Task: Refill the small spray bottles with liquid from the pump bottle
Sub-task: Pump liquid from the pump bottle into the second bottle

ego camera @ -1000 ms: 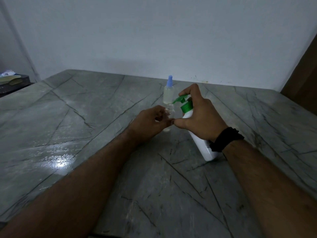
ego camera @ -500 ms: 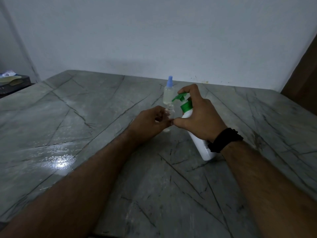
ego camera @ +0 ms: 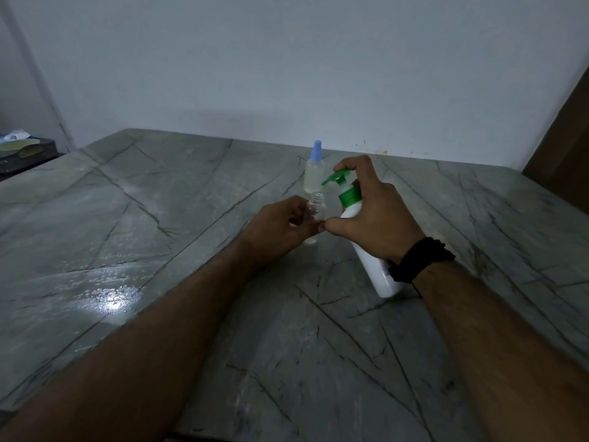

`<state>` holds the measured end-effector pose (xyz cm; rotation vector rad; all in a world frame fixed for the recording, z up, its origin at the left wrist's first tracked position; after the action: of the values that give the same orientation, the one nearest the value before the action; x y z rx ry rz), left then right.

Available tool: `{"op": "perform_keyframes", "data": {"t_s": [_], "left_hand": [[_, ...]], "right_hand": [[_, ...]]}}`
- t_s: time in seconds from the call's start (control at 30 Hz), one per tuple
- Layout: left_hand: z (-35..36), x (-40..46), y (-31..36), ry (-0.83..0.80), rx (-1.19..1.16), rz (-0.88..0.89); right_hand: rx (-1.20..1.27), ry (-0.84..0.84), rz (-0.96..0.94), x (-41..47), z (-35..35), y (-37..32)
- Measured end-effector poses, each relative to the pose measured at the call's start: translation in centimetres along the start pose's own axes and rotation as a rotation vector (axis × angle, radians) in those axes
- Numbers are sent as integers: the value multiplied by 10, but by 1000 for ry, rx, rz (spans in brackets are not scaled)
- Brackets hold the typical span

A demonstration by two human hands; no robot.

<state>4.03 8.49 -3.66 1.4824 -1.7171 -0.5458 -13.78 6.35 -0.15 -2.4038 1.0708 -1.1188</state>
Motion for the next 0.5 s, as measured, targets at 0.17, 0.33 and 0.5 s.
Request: {"op": "perform_keyframes", "data": {"t_s": [0.17, 0.33, 0.5], "left_hand": [[-1, 0, 0, 2, 13, 5], [0, 1, 0, 3, 18, 0], [0, 0, 0, 8, 7, 0]], "right_hand": [[25, -27, 4, 0, 0, 0], [1, -17, 2, -1, 1, -1], [10, 3, 8, 0, -1, 0]]}}
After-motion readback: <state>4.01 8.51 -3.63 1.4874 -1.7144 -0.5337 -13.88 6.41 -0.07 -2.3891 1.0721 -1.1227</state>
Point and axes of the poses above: each hand's wrist, its own x-axis towards the middle knuckle, its own z-axis out of the palm, y = z × x, the point moved 1 cm from there along x, towards the middle knuckle, and after that the axes turned 3 degrees about -x, right-handed, at the moved point
